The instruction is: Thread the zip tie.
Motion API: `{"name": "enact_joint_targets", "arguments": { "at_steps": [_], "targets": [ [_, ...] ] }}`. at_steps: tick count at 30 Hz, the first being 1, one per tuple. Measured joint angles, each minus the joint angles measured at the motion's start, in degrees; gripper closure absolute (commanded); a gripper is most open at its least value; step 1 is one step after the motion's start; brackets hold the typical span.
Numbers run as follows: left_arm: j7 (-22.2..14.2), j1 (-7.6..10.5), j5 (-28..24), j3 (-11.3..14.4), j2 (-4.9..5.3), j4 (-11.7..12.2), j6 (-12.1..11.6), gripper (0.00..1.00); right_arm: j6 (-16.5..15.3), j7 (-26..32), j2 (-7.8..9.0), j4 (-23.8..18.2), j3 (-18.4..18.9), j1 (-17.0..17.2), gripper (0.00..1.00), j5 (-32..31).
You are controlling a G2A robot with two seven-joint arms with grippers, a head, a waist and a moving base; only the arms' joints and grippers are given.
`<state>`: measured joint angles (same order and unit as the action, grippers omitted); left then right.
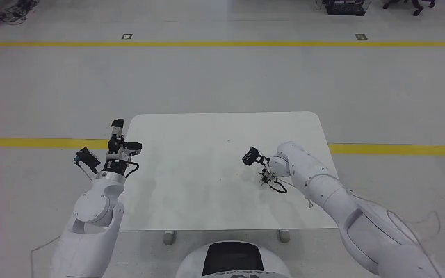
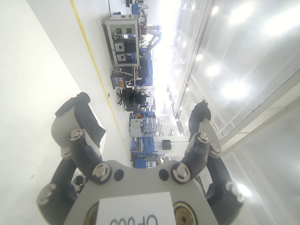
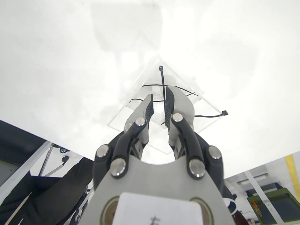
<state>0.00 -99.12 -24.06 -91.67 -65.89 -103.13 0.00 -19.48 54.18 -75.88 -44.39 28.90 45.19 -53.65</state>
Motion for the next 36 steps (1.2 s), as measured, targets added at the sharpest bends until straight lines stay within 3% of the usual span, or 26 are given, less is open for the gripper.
{"name": "enact_joint_targets", "arguments": {
  "at_steps": [36],
  "targets": [
    [0.0, 0.00, 0.0, 0.0, 0.00, 0.0, 0.0, 0.00, 0.0, -2.6, -2.47, 5.3, -1.6, -1.2, 0.89, -1.0]
  ]
}}
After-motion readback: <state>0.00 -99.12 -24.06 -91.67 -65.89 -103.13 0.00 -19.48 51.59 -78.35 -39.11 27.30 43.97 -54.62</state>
